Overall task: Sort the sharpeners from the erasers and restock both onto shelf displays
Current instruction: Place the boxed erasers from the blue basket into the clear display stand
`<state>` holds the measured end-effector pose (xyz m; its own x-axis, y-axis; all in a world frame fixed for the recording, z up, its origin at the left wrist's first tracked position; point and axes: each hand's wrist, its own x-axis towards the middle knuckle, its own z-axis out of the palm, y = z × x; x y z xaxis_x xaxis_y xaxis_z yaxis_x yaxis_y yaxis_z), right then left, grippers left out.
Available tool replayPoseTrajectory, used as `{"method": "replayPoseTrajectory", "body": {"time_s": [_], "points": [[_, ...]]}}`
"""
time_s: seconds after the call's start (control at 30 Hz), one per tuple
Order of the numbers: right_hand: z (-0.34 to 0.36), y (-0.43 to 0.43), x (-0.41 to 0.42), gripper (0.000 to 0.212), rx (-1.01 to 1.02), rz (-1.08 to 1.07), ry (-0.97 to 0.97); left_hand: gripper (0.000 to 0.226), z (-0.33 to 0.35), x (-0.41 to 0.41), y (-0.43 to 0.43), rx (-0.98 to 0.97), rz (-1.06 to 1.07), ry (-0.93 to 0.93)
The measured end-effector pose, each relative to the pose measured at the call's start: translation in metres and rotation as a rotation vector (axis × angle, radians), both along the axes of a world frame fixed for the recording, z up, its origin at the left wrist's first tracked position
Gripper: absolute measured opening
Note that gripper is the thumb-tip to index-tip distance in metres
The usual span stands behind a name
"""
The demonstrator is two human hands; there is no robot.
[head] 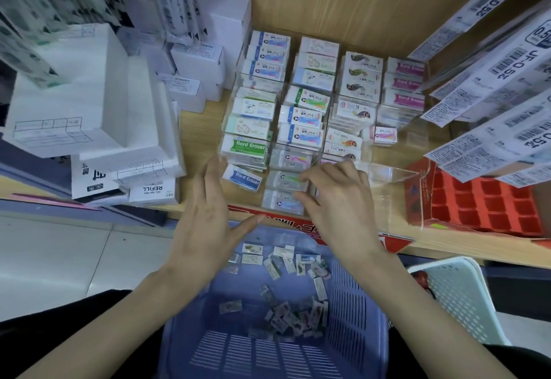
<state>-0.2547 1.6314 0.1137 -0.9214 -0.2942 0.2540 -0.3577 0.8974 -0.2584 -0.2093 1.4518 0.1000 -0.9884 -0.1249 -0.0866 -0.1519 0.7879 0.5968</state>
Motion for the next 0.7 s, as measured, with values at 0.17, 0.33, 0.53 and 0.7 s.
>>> {"method": "replayPoseTrajectory", "body": {"time_s": [0.17, 0.33, 0.53, 0.7], "points": [[-0.001, 0.000, 0.004, 0.008, 0.128, 0.053, -0.002, 0.104, 0.005, -0.001, 0.002, 0.027, -0.005, 0.019], [-0.002, 0.003, 0.016, 0.023, 0.075, 0.084, -0.048, 0.102, 0.005, 0.002, 0.001, 0.035, -0.025, 0.020], [-0.002, 0.007, 0.083, 0.024, -0.270, 0.215, 0.033, 0.090, -0.008, 0.031, -0.022, 0.102, -0.056, 0.081], [-0.105, 0.014, 0.132, 0.023, -0.148, 0.131, -0.622, 0.082, -0.066, 0.083, -0.048, 0.086, -0.012, -0.030]]}}
